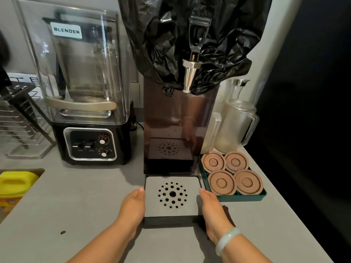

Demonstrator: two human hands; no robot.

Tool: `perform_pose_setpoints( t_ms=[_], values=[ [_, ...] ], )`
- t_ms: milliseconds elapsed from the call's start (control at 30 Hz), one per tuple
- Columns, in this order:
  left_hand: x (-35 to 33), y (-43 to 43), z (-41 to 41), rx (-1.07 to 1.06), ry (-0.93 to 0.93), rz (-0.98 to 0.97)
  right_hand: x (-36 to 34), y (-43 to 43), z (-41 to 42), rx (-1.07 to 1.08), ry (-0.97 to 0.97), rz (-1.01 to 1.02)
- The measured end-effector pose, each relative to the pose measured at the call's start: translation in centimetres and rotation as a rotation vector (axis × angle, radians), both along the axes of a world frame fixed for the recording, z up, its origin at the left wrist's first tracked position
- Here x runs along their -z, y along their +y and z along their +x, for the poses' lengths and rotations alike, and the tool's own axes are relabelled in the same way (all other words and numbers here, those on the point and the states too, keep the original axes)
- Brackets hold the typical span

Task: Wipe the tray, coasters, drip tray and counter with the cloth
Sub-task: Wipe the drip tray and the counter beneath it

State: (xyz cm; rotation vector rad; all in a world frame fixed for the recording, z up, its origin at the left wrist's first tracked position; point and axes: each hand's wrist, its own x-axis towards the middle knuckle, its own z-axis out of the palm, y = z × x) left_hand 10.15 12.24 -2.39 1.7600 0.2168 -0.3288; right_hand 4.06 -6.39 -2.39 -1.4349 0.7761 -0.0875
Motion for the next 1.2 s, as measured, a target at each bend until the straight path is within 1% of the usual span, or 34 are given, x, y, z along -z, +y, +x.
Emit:
perform_pose_setpoints(
  t_ms=[133,300,433,600,667,733,767,900,933,1067,1133,1200],
  values=[
    [0.0,-0.4,1.0,0.029,0.067,-0.019,0.2,0.0,1.2,-0.017,-0.024,-0.013],
    [-0.2,-0.4,2.5,0.076,0.123,0.025,0.1,0.0,2.4,-0.029,-0.007,-0.047],
    [-0.5,-0.6,3.0,0.084,0.1,0.049,0.3,0.0,3.0,-0.079,0.003,-0.036],
    [-0.7,-0.4,2.7,0.144,0.1,0.033,0.2,-0.4,3.1,-0.104,-0.051,-0.029],
    [-0.5,-0.2,2.7,0.144,0.109,0.006,0.2,-0.9,2.6,-0.132,-0.08,-0.065],
    [-0.3,0.1,2.6,0.123,0.107,0.002,0.1,-1.7,1.7,-0.19,-0.115,-0.181],
    [-0.2,0.3,2.3,0.124,0.099,0.007,0.0,-2.3,1.1,-0.231,-0.132,-0.277],
    [0.1,1.9,1.4,0.109,0.085,-0.001,0.7,-5.4,-3.2,-0.405,-0.109,-0.802],
    [-0.1,2.4,1.0,0.091,0.082,-0.006,1.2,-6.1,-4.5,-0.472,-0.09,-0.901],
    [-0.6,4.3,-1.1,0.004,0.057,0.0,3.6,-7.1,-8.2,-0.827,0.066,-1.083],
    [-0.8,5.0,-2.5,-0.047,0.047,-0.003,3.8,-6.7,-8.6,-0.884,0.065,-1.192],
    [-0.9,5.7,-3.9,-0.107,0.039,-0.008,3.5,-5.9,-8.5,-0.971,0.034,-1.232]
  ],
)
